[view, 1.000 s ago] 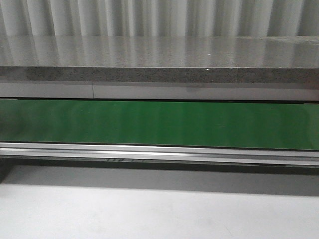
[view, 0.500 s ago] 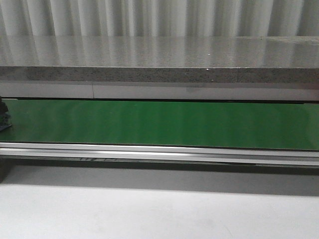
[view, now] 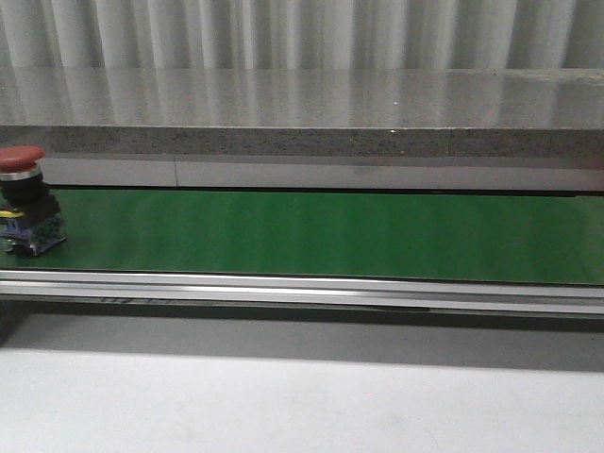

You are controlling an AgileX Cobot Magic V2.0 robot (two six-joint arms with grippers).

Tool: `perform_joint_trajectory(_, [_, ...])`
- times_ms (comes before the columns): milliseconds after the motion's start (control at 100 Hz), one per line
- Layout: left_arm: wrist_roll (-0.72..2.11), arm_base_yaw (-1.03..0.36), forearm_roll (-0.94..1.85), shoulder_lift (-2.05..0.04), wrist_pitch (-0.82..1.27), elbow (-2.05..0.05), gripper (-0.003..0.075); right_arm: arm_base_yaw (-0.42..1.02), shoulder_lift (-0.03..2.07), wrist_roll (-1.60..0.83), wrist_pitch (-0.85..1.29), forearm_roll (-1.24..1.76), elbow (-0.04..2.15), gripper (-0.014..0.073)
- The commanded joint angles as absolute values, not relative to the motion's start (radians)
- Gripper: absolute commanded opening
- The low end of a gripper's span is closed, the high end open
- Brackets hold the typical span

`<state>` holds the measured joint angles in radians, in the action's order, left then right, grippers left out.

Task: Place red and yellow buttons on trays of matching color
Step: 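Place the red button on the green belt and open the left gripper, then grasp a yellow button from the pile with the left gripper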

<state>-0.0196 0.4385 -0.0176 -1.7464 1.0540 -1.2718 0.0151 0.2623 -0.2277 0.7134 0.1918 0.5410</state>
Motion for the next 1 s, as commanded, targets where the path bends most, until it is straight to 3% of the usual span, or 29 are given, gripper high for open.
perform_joint_trajectory(0, [-0.043,0.439,-0.039,-1.736,1.018,-1.304,0.0565,0.015,0.270,-0.236,0.647,0.197,0.566,-0.0065])
perform_joint_trajectory(420, [-0.043,0.441,0.009,-1.809,0.850,-1.304,0.0554,0.015,0.270,-0.236,0.647,0.197,0.566,-0.0065])
perform_joint_trajectory(510, [-0.043,0.441,0.009,-1.815,0.850,-1.304,0.0493,0.015,0.270,-0.236,0.647,0.197,0.566,-0.0065])
perform_joint_trajectory(760, [-0.043,0.441,0.007,-1.815,0.838,-1.304,0.0195,0.015,0.270,-0.236,0.647,0.197,0.566,-0.0065])
perform_joint_trajectory(990, [-0.043,0.439,0.000,-1.748,0.836,-1.304,0.0135,0.015,0.270,-0.236,0.647,0.197,0.566,-0.0065])
